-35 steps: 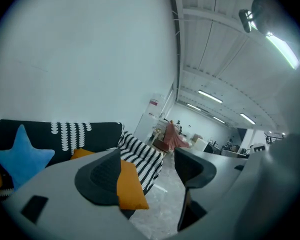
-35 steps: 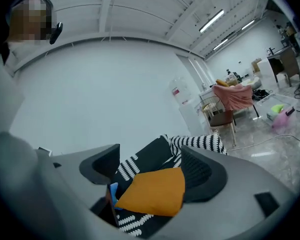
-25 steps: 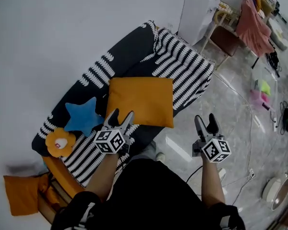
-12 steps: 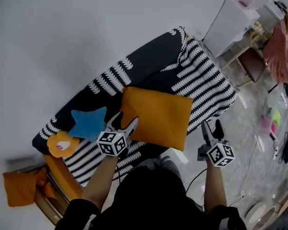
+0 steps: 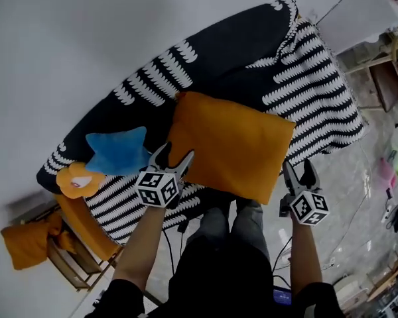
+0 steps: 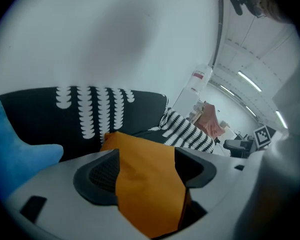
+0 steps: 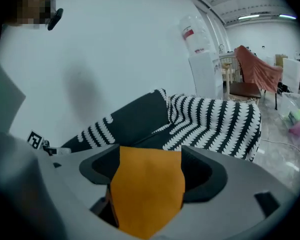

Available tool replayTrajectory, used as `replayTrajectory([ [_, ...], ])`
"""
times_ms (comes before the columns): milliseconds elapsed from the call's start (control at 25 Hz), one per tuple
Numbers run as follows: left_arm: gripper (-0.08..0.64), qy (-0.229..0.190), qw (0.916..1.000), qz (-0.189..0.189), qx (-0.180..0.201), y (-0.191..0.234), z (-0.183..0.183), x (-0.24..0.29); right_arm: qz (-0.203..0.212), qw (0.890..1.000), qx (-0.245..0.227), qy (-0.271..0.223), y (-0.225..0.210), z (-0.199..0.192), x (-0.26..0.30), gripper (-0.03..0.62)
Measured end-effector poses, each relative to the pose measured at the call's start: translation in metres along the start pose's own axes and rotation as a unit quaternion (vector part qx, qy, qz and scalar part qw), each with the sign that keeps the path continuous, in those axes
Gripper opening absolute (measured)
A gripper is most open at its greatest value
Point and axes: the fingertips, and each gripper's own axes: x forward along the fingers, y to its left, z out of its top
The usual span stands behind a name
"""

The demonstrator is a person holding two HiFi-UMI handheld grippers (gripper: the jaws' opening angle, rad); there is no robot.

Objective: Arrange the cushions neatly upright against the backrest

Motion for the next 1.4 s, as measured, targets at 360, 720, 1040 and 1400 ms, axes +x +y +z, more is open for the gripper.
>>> replayTrajectory([
  [360,0.376,0.033,0.9989,0.034,-0.001,0.076,-0.061,0.070,-0.050,0.995,0.017,0.084,-0.058,-0.112,0.070,0.397],
  [720,0.491,0.079,0.9905,0.088,0.070,0.098,-0.074,0.103,-0.042,0.982,0.157,0.095,-0.084,-0.155,0.099,0.468],
  [1040,0.502,0.155,0.9879,0.014,0.000,0.093,-0.100,0.123,0.028,0.965,0.220,0.137,-0.077,-0.151,0.102,0.456],
  [1400,0.186,0.111,0.9934,-0.009,0.027,0.085,-0.093,0.092,0.093,0.972,0.160,0.142,-0.026,-0.141,0.103,0.254],
])
